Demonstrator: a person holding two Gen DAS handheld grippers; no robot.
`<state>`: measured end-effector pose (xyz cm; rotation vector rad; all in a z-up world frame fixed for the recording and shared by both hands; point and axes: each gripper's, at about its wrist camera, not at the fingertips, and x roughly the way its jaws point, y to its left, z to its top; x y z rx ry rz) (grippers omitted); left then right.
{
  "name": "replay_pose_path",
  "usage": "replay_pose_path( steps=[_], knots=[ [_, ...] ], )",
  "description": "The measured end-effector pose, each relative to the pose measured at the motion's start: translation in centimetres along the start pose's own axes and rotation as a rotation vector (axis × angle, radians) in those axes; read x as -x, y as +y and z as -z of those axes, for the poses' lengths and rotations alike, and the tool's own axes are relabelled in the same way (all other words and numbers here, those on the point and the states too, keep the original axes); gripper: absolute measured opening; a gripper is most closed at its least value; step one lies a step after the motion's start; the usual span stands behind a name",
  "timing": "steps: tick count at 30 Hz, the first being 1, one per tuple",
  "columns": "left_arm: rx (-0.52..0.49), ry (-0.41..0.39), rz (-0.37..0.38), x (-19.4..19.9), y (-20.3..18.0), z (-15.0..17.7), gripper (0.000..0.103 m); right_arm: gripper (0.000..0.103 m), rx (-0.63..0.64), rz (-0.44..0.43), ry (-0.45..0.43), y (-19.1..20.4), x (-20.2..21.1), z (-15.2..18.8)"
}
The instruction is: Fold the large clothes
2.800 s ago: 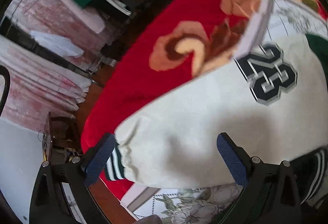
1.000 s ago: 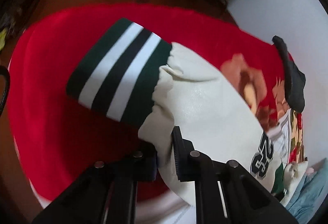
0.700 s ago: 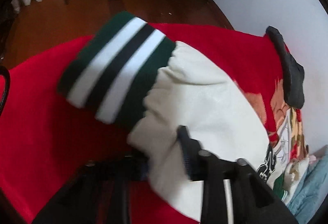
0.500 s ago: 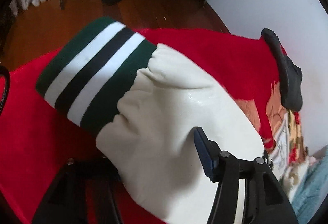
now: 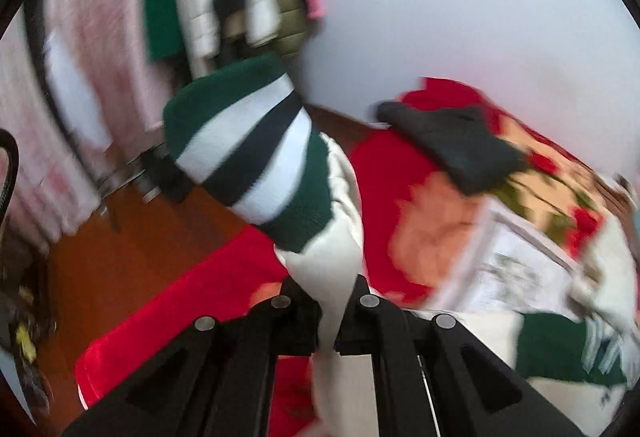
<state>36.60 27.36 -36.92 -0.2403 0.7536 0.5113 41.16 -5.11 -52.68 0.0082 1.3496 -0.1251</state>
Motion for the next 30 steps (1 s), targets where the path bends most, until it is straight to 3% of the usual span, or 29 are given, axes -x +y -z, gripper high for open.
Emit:
replay_pose_path(
  steps=[6, 10, 14, 17, 19, 22, 25, 27, 28, 29, 30],
  knots=[
    [-0.189, 0.015, 0.174, 6.9, -14.5, 2.5, 0.002, 0.088, -0.148, -0.074, 0.003, -8.4, 1.6, 0.1],
    [-0.281, 0.105, 0.323, 9.9, -25.4, 8.4, 0.002, 0.088, -0.224, -0.061, 0.001, -16.2, 2.3, 1.5],
    [-0.344, 0.215, 0.413, 10.7, -33.6, 14.8, 0.003, 0.088, -0.303, -0.009, 0.011, -25.1, 1.7, 3.7],
    [-0.43, 0.277, 0.445, 10.7, -38.6, 19.8, 0.005, 0.088, -0.376, 0.02, 0.036, -31.3, 0.7, 5.9],
    [-0.499, 0.304, 0.408, 10.1, -41.1, 22.4, 0.007, 0.088, -0.413, 0.034, 0.06, -35.1, -0.3, 7.2],
    [-0.611, 0.395, 0.37, 8.2, -43.3, 25.9, 0.011, 0.088, -0.443, 0.027, 0.078, -38.6, -1.2, 8.6],
    [-0.627, 0.407, 0.356, 7.7, -43.1, 26.8, 0.011, 0.088, -0.457, 0.003, 0.089, -40.4, -1.8, 9.3],
    [-0.607, 0.403, 0.365, 7.9, -42.8, 26.4, 0.02, 0.088, -0.469, -0.033, 0.105, -41.2, -2.1, 9.6],
    [-0.6, 0.413, 0.357, 7.9, -42.4, 25.8, 0.047, 0.088, -0.478, -0.056, 0.116, -41.6, -2.2, 9.8],
    [-0.594, 0.424, 0.353, 8.1, -42.8, 26.5, 0.096, 0.088, -0.485, -0.072, 0.119, -41.7, -2.1, 10.1],
    [-0.565, 0.438, 0.382, 8.3, -42.3, 25.8, 0.103, 0.088, -0.496, -0.1, 0.125, -41.9, -2.0, 10.2]
  ],
)
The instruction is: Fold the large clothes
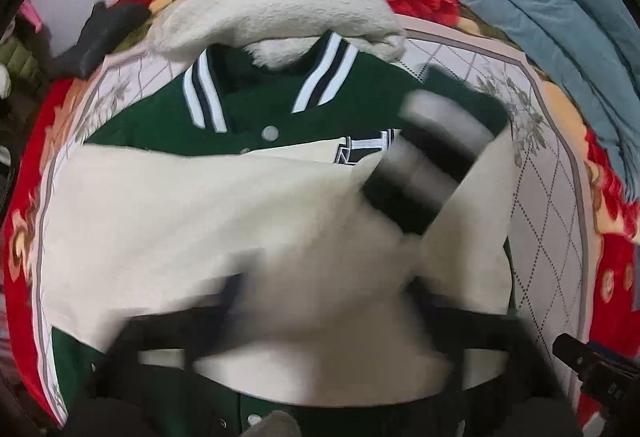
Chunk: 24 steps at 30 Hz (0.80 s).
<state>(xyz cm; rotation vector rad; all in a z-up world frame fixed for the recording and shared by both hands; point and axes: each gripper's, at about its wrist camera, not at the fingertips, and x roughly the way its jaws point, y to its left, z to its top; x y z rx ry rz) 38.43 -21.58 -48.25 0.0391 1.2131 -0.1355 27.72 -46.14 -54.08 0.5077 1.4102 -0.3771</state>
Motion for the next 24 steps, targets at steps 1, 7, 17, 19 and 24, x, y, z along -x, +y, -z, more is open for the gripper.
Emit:
replay_pose_path(
  steps=[1, 7, 17, 19, 24],
  knots=[
    [0.016, -0.008, 0.007, -0.1, -0.1, 0.0, 0.103, 0.088, -0.007, -0.015, 0.01, -0.1, 0.1, 0.1],
    [0.127, -0.061, -0.036, 2.1, 3.6, -0.6, 0.103, 0.088, 0.029, -0.18, 0.043, 2.7, 1.4, -1.3],
    [0.204, -0.058, -0.304, 1.3, 10.3, 0.1, 0.103, 0.088, 0.201, -0.386, 0.06, 12.6, 0.0, -5.6],
    [0.2, -0.055, -0.337, 0.6, 10.3, 0.2, 0.103, 0.088, 0.217, -0.386, 0.106, 14.1, -2.1, -5.9],
    [0.197, -0.039, -0.344, -0.3, 10.3, 0.2, 0.103, 0.04, 0.255, -0.31, 0.193, 16.3, -6.4, -5.3]
  ],
)
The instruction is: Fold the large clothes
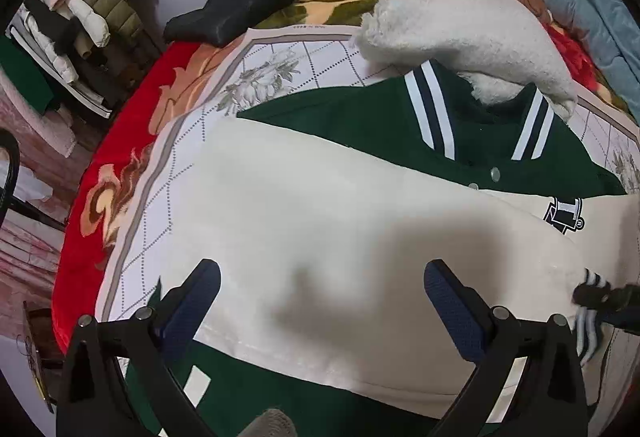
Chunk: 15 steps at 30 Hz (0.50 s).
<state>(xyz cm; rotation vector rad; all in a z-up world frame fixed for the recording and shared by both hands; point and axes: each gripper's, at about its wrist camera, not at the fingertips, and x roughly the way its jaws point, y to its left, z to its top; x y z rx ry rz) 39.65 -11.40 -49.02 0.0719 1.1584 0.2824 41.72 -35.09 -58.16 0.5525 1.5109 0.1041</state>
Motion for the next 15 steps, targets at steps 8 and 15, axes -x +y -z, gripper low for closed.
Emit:
replay_pose_path(
  steps=[8, 15],
  knots=[
    [-0.014, 0.015, -0.003, -0.3, 0.5, 0.2, 0.103, 0.002, -0.012, 0.055, -0.15, -1.1, 3.7, 1.3],
    [-0.024, 0.038, -0.08, -1.6, 3.5, -0.1, 0.103, 0.002, -0.003, 0.153, -0.111, -3.1, 3.5, -0.1]
  ],
)
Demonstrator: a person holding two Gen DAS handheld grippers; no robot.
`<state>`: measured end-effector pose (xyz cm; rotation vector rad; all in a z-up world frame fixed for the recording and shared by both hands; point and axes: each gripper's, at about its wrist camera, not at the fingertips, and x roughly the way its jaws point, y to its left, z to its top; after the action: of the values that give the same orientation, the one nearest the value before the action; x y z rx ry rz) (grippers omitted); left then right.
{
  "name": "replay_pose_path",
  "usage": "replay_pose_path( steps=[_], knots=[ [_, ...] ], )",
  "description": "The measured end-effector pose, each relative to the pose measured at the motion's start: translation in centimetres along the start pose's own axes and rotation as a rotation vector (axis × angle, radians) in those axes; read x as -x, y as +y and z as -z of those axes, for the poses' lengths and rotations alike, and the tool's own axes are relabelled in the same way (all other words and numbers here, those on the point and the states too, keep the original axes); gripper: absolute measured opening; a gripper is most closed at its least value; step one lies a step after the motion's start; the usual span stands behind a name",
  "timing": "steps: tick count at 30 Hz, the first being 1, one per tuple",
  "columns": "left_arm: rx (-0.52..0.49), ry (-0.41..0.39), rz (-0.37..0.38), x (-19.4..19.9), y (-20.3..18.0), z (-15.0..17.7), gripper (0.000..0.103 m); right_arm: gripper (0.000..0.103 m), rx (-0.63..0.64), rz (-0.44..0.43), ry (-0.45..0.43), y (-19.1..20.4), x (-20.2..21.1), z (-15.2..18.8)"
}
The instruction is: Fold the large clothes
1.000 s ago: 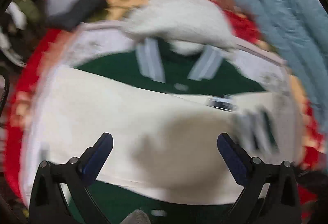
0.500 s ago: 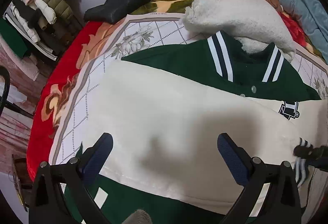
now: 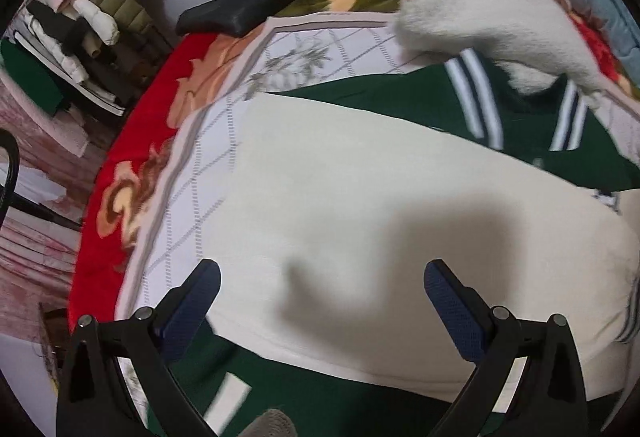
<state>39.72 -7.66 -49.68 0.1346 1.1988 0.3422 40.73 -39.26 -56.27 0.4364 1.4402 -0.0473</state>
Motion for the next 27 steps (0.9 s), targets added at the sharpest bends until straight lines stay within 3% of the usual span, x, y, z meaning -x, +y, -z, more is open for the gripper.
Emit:
replay_pose_path(
  steps=[3, 6, 9, 14, 17, 21, 23, 27],
  knots=[
    [-0.016, 0.015, -0.044, -0.8, 1.5, -0.1, 0.103, 0.003, 0.039, 0.025, 0.065, 0.7, -1.1, -0.4],
    [-0.033, 0.026, -0.071, -1.2, 2.6, -0.7, 0.103, 0.013, -0.004, -0.009, 0.096, 0.6, -0.1, -1.1],
    [-0.046, 0.004, -0.091, -1.0, 2.7, -1.9, 0.103, 0.03, -0.048, -0.06, 0.072, 0.5, 2.8, -1.6],
    [-0.06, -0.045, -0.098, -1.3, 0.9, -5.2, 0.103, 0.043, -0.046, -0.168, 0.051, 4.3, 5.7, -3.1],
    [-0.108, -0.079, -0.17, -3.1, -0.9, -7.1, 0.103, 0.043, -0.008, -0.201, 0.089, 9.2, 3.0, -5.3],
    [-0.236, -0.112, -0.292, -7.1, -3.4, -8.7, 0.103, 0.045, -0.096, -0.226, 0.194, 13.4, -3.7, -8.5],
    [-0.273, -0.103, -0.308, -8.4, -3.9, -9.1, 0.103, 0.051, -0.153, -0.184, 0.254, 14.6, -7.3, -9.7],
    [-0.285, -0.125, -0.296, -8.6, -3.8, -9.5, 0.103, 0.053, -0.337, -0.112, 0.347, 13.9, -11.7, -10.0]
  ],
)
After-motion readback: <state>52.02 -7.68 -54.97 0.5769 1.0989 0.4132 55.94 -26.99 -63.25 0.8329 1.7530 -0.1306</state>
